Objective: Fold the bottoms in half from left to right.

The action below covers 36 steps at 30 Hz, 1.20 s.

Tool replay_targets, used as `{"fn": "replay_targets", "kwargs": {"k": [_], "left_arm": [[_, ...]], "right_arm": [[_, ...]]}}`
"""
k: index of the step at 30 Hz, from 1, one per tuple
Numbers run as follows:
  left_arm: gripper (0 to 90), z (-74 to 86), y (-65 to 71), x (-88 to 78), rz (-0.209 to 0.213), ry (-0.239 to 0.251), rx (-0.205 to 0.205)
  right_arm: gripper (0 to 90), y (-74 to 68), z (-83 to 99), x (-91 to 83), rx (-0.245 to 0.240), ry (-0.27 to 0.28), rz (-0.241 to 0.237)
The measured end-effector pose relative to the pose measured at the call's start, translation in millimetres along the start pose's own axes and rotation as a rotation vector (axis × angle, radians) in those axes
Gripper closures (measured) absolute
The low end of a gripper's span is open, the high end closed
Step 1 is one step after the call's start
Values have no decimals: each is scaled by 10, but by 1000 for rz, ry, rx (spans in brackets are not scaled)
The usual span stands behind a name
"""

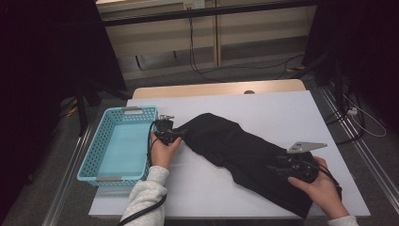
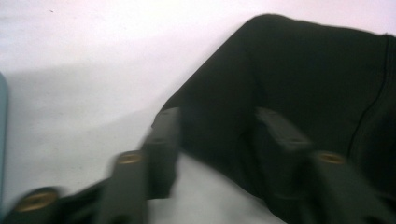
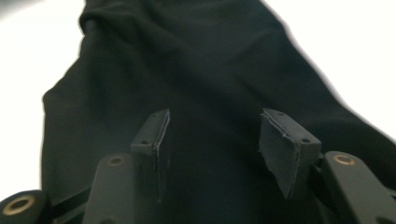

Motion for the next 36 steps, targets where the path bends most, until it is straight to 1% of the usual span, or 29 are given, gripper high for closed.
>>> {"fn": "replay_targets", "kwargs": {"k": [1,2,3,4,6,7,8,10,11,12,14,15,16,17,18,19,20,21,23,24,27,28,29,30,31,32,34,35,36], "left_arm": [[347,-9,7,2,-3,9,0],[318,-9,7,2,-3,9,0],[318,-12,12,1,-1,7,8],[299,-15,14,-3,-7,7,17],[277,-31,31,-18,-3,8,36],[256,-54,46,-32,-3,20,43],[252,-54,46,-32,-3,20,43],[247,-69,66,-39,3,23,55],[240,-76,79,-41,6,23,62],[236,-87,110,-40,12,26,66],[233,-89,119,-42,14,25,73],[232,-84,124,-43,15,23,76],[231,-84,124,-43,15,23,76],[231,-81,124,-42,15,23,79],[231,-76,122,-47,18,23,78],[229,-76,122,-47,18,23,78],[229,-76,121,-52,18,25,78],[229,-74,120,-58,19,23,81],[229,-73,121,-69,14,24,88],[229,-68,129,-73,18,23,89],[229,-60,138,-76,24,21,90],[229,-58,142,-74,26,21,91],[229,-53,154,-73,31,18,89],[229,-50,160,-71,33,18,87],[228,-44,167,-76,38,17,87],[227,-39,175,-80,38,16,87],[227,-33,182,-81,39,14,90],[227,-29,189,-82,45,12,92],[227,-29,193,-80,44,13,94]], "right_arm": [[440,-87,19,53,-19,-16,-7],[440,-87,19,53,-19,-16,-7],[433,-128,25,77,-27,-24,-15],[429,-160,30,97,-36,-31,-25],[431,-213,31,124,-55,-35,-34],[455,-254,26,127,-65,-33,-40],[455,-254,26,127,-65,-33,-40],[469,-288,17,120,-65,-27,-54],[477,-302,13,116,-61,-21,-53],[520,-328,12,113,-63,-25,-63],[535,-344,12,112,-59,-26,-70],[588,-380,16,111,-54,-33,-86],[588,-380,16,111,-54,-33,-86],[613,-404,22,109,-59,-39,-93],[653,-461,30,109,-81,-49,-105],[653,-461,30,109,-81,-49,-105],[666,-489,33,111,-94,-52,-111],[686,-529,24,113,-120,-46,-100],[689,-548,21,113,-122,-47,-103],[696,-591,13,113,-131,-43,-118],[696,-631,20,123,-139,-49,-124],[670,-671,40,146,-153,-55,-125],[670,-671,40,146,-153,-55,-125],[639,-683,60,171,-165,-62,-123],[605,-665,111,234,-183,-83,-99],[603,-656,138,261,-175,-96,-106],[603,-650,162,278,-173,-107,-110],[621,-642,176,287,-180,-108,-104],[667,-644,183,283,-187,-104,-102]]}}
Point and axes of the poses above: each handheld gripper's, and its own axes: x roughly forward along the jaws, z roughly out of its underside, y roughly to its right, the point moved 6 cm from there along x, roughly forward along the jaws, and after that the axes turned 10 degrees about x, right-handed, at the moved point
